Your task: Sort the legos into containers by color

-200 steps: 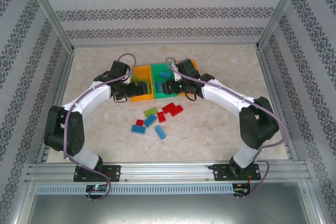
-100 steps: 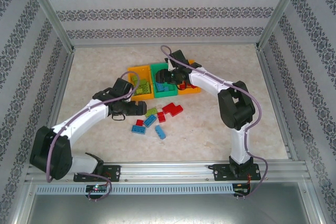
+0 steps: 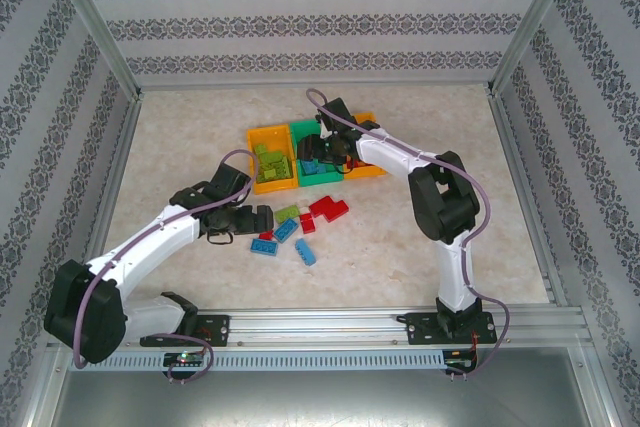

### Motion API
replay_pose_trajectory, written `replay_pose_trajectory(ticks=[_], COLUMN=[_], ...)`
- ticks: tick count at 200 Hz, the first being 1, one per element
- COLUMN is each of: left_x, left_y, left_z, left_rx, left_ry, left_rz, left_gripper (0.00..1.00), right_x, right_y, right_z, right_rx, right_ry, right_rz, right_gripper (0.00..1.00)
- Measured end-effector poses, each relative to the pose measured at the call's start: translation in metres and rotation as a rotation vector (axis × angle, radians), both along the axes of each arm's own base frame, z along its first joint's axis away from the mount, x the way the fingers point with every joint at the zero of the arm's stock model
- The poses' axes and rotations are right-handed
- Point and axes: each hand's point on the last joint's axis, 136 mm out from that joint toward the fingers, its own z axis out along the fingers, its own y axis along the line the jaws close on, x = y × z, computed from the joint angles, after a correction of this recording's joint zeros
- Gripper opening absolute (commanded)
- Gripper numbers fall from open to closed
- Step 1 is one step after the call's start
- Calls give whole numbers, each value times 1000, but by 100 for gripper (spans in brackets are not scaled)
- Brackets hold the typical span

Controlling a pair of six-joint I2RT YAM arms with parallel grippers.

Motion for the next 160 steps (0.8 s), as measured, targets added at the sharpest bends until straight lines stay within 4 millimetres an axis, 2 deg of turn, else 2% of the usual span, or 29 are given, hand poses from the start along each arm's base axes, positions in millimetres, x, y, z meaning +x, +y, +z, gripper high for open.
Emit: replay_pose_trajectory(ticks=[160], left_x=[-8], left_y=[-7], left_z=[-4], left_rx=[7], left_ry=[15], left_rz=[14], left_gripper=[100], right_x=[3], right_y=[1], right_z=[1], right_rx=[3], right_ry=[-2], right_rz=[-8], right_gripper=[71])
